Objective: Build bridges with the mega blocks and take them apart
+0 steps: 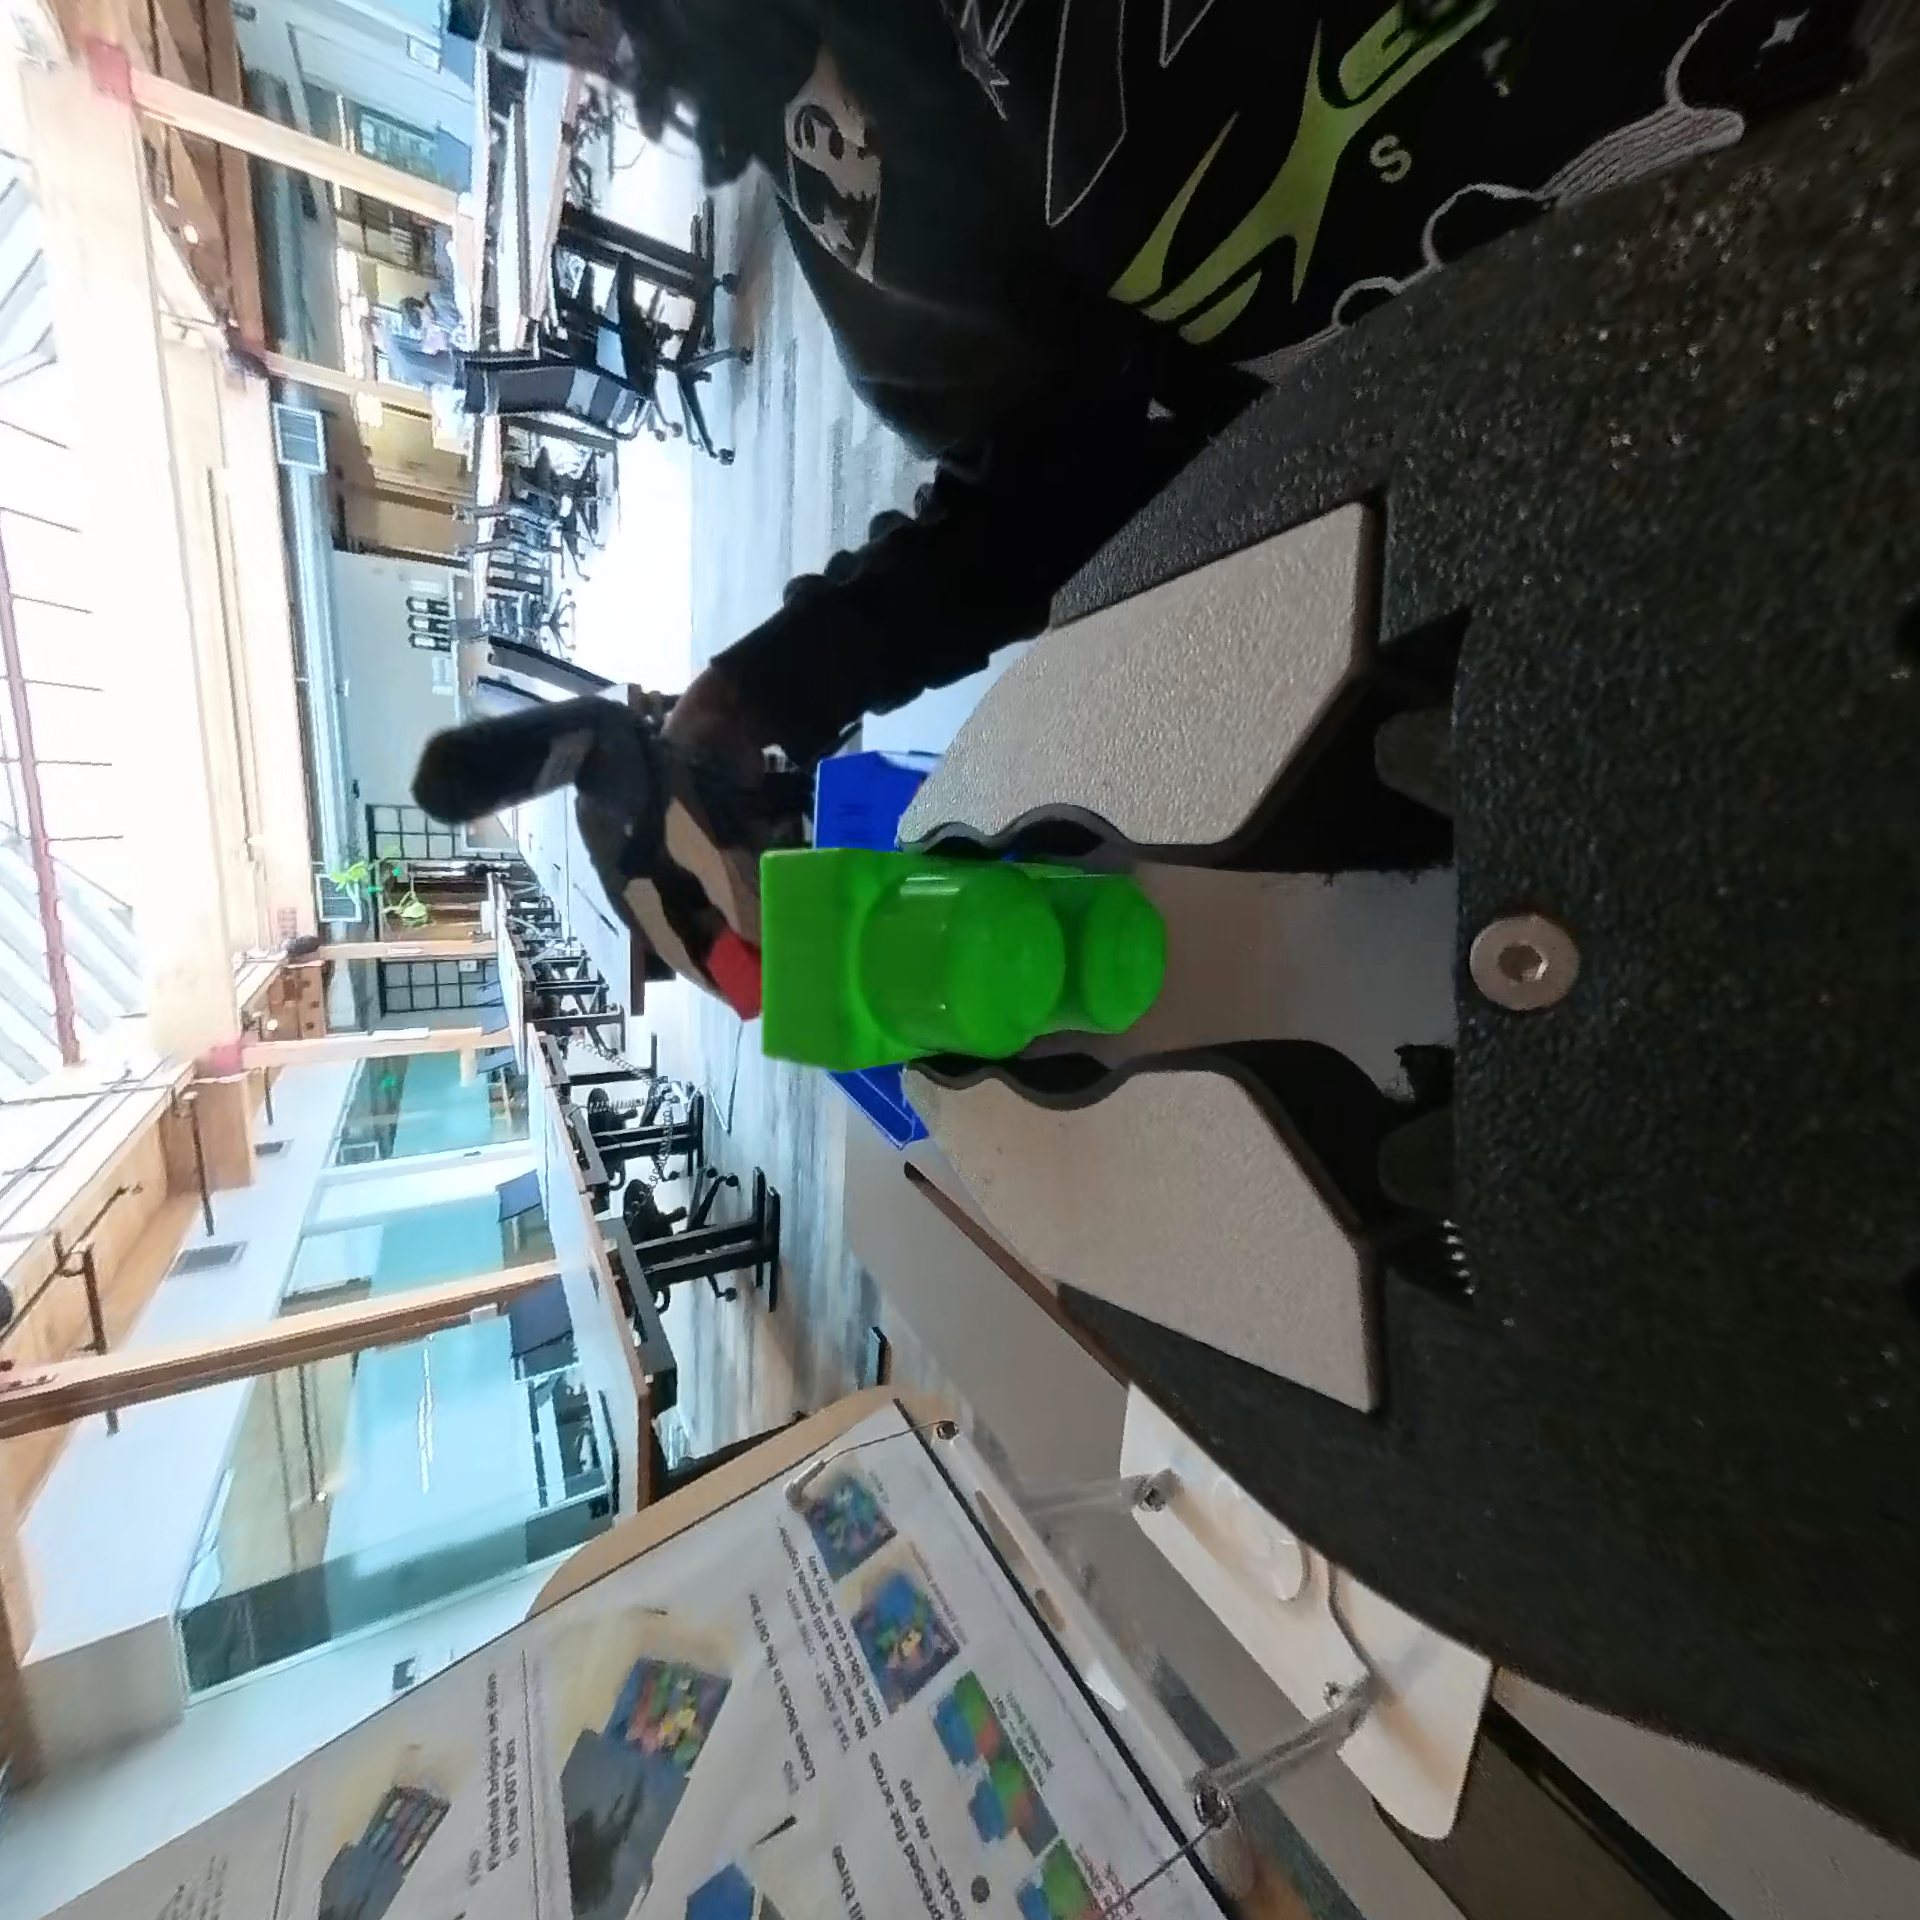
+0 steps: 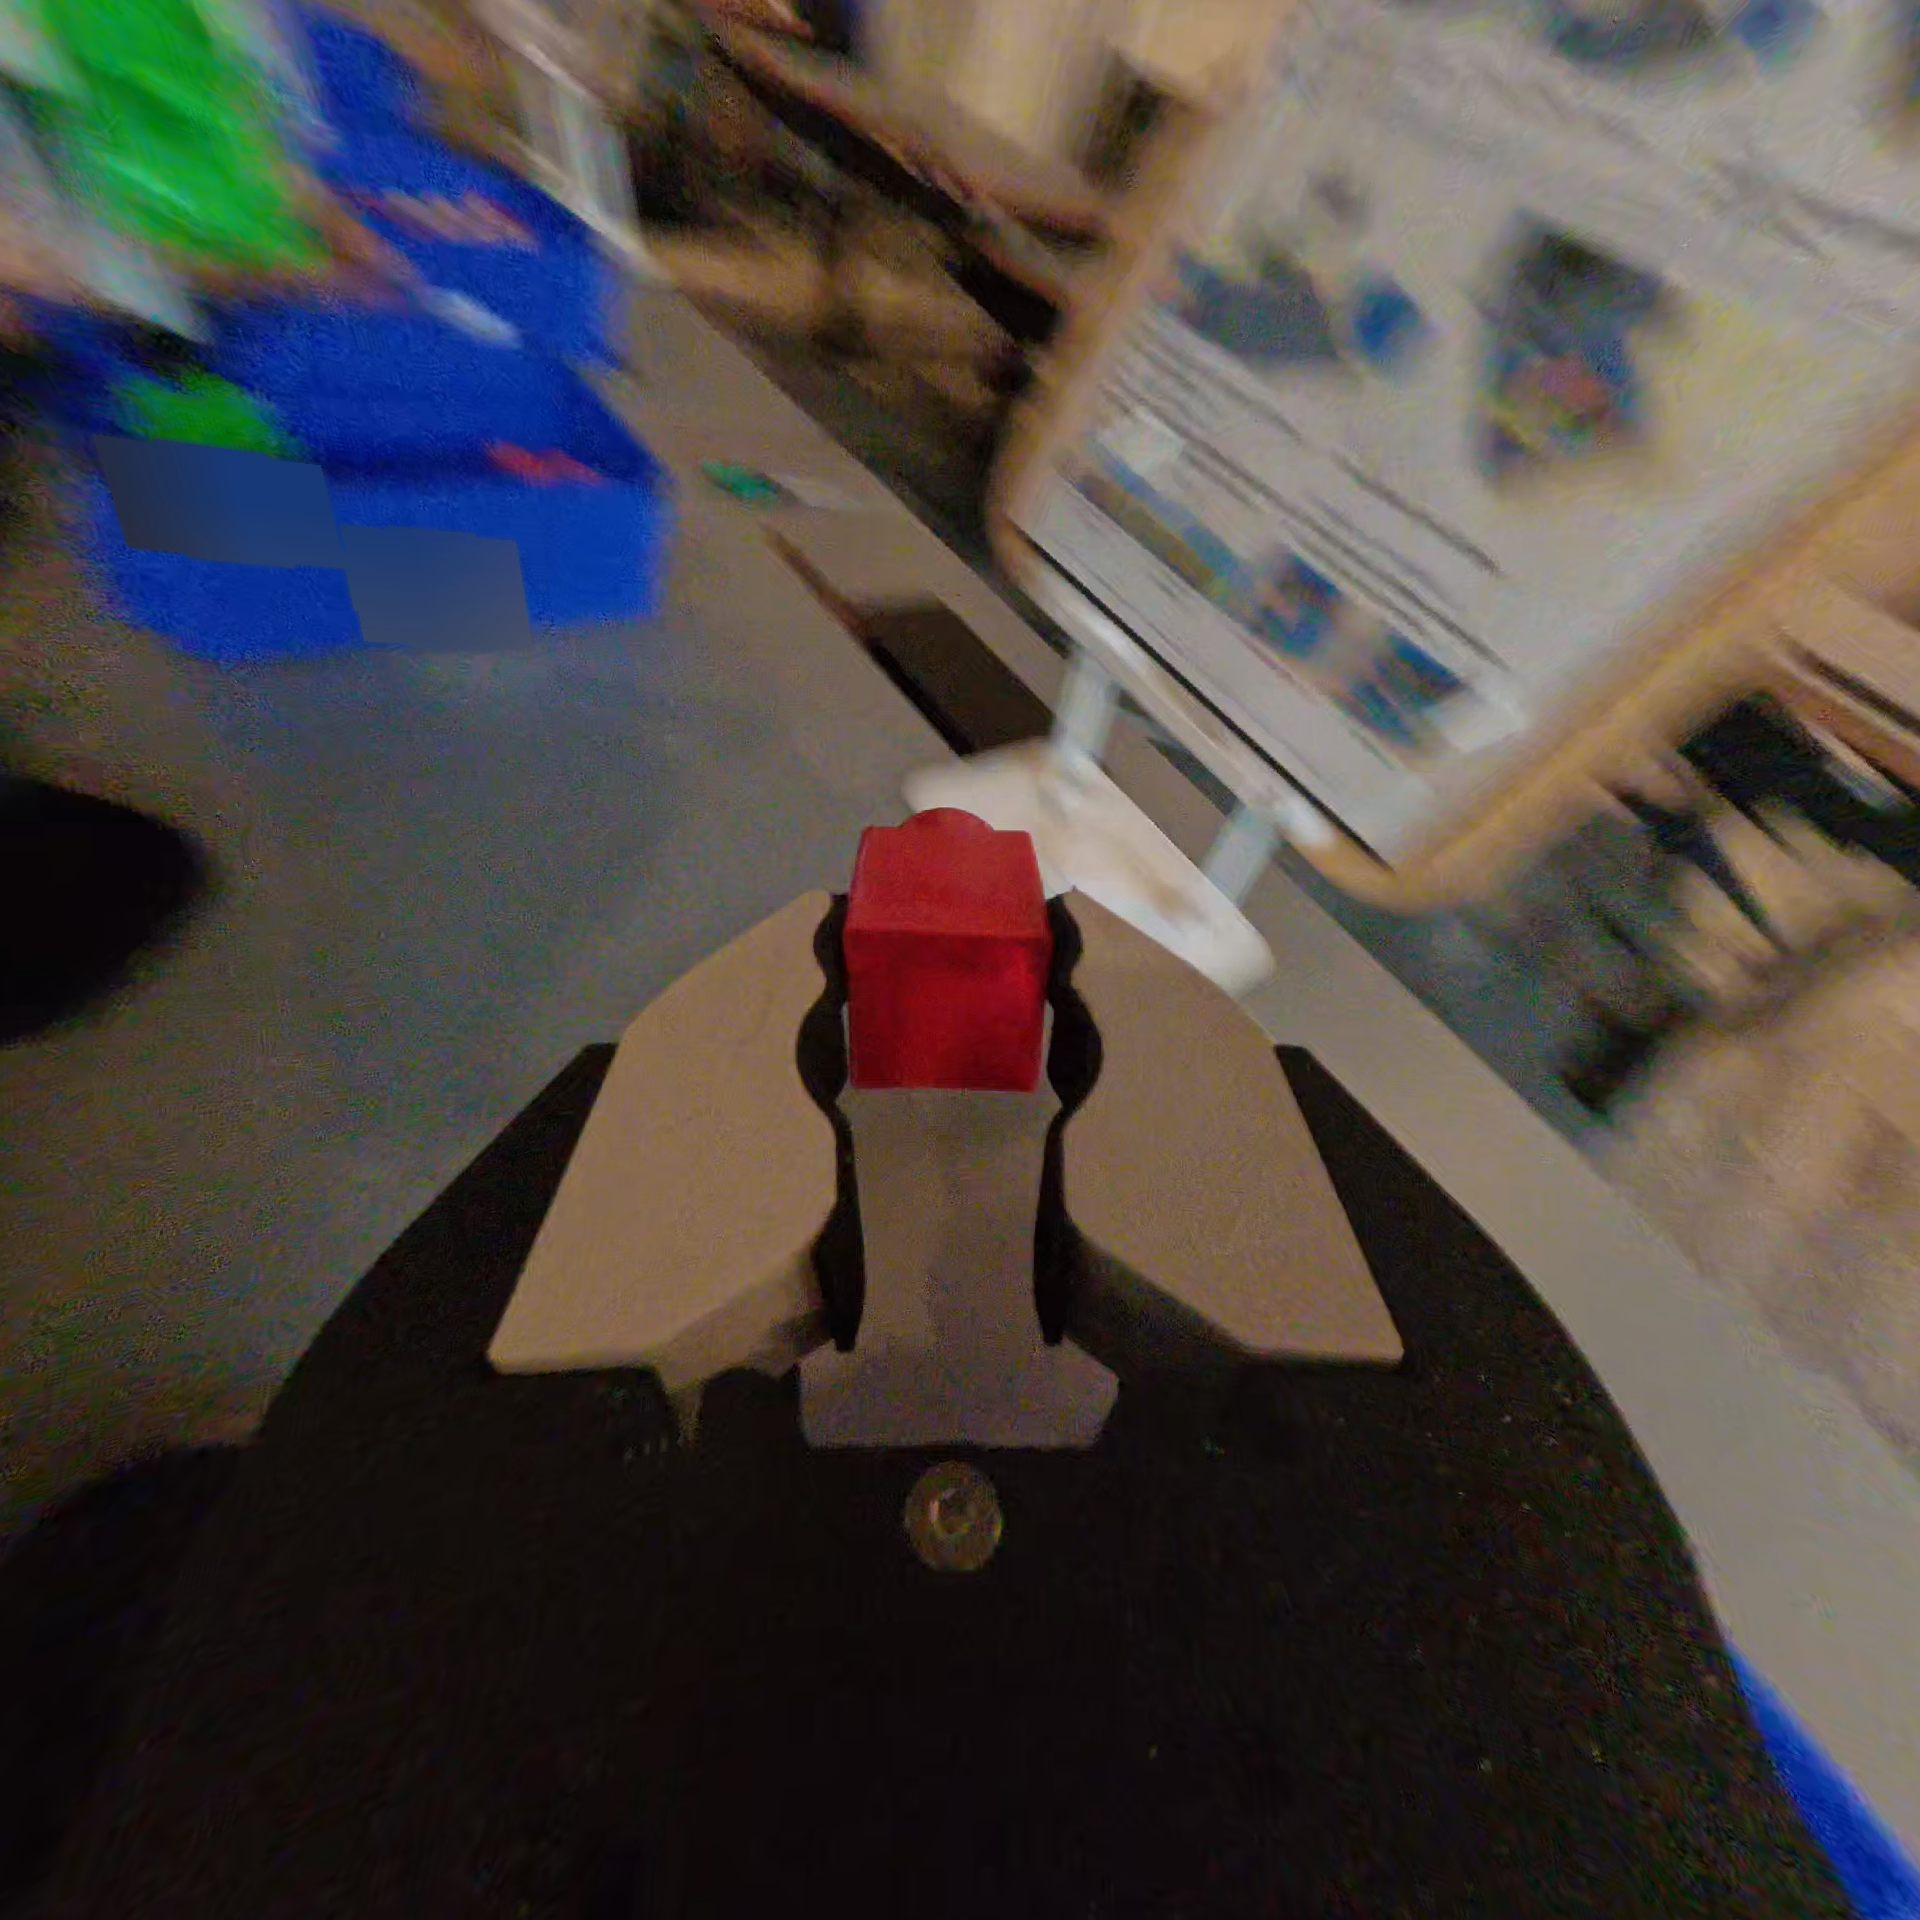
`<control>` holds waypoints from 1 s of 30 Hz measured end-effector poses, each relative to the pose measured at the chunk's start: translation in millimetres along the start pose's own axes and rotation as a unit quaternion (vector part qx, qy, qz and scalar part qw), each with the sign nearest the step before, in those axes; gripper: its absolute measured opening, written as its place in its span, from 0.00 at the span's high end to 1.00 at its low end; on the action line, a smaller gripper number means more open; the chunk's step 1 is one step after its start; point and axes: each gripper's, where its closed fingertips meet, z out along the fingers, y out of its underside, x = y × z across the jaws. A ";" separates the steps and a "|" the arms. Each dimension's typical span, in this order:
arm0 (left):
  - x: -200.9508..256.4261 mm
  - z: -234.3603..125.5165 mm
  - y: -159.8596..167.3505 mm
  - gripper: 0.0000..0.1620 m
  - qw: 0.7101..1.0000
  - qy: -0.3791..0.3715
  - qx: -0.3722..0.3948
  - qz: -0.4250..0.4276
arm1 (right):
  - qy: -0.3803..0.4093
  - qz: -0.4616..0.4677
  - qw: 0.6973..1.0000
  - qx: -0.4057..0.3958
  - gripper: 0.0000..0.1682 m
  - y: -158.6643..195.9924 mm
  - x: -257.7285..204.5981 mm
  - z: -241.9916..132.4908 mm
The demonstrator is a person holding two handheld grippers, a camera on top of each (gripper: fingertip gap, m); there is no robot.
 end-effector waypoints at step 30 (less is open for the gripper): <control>0.1 11.2 6.8 0.78 1.000 0.007 -0.005 0.007 | 0.262 0.241 0.881 -0.312 0.65 234.0 129.3 -81.6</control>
